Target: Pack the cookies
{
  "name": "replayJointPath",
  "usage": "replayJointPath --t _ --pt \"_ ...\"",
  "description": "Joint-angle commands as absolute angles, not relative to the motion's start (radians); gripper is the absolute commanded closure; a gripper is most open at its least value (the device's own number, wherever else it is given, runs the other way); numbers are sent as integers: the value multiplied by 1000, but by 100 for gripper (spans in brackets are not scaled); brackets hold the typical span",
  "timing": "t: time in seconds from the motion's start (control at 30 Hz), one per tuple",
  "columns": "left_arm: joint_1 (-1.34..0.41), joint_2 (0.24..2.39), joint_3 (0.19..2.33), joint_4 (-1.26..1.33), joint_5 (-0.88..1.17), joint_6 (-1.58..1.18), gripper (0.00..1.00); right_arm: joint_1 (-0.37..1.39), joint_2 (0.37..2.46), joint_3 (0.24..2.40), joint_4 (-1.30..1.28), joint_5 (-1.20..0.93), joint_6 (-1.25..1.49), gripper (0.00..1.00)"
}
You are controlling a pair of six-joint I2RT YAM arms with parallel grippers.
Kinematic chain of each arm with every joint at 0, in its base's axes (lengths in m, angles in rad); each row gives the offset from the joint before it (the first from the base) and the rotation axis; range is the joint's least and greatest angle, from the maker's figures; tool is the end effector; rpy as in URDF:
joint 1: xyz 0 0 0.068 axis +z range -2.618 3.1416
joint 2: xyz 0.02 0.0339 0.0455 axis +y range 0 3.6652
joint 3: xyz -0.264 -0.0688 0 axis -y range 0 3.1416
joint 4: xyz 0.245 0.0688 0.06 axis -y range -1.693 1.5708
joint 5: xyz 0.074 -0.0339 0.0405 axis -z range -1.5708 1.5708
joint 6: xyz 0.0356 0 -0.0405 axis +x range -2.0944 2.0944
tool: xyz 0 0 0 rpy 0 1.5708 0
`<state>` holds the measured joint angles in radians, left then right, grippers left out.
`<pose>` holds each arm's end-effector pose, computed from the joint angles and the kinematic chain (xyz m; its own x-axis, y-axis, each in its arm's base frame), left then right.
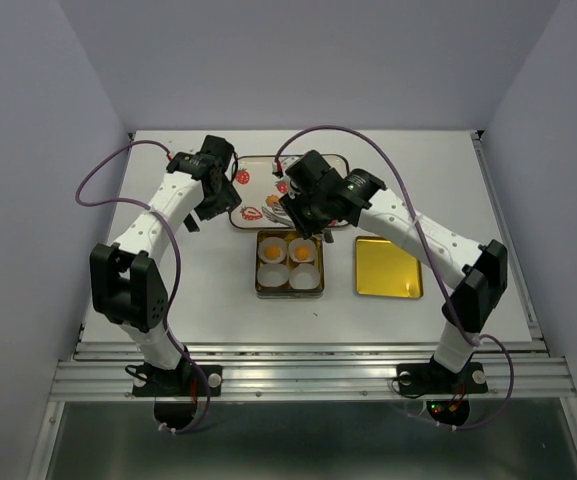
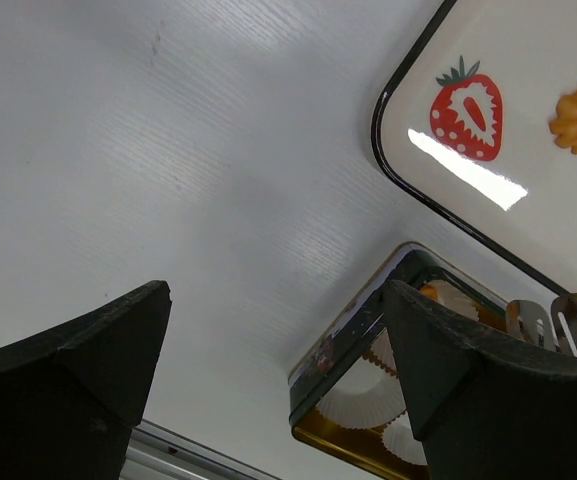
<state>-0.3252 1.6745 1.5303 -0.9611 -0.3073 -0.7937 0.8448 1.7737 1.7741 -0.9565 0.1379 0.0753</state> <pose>0.3321 -0.1006 0.3038 -0.7192 -0.4747 -0.5075 -0.4804 0.8673 -0.1305 0.2567 0.2818 0.3429 -0.5926 -0.5553 -0.5835 -0.6454 0.7608 -0.0686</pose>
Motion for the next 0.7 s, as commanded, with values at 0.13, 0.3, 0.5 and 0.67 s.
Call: replayJointPath --t 0.13,0.3,0.5,0.67 --pt "-325 1641 1592 -983 -322 -790 1 740 1775 1851 -893 189 126 59" --pt "-325 1652 1612 -992 -322 -792 1 646 1812 1850 -894 172 133 59" --pt "-324 1657 1623 -1020 -319 -805 1 588 1847 1870 -902 103 146 56" --pt "-325 1660 1626 -1029 -308 -810 1 568 1871 1871 -900 78 152 54"
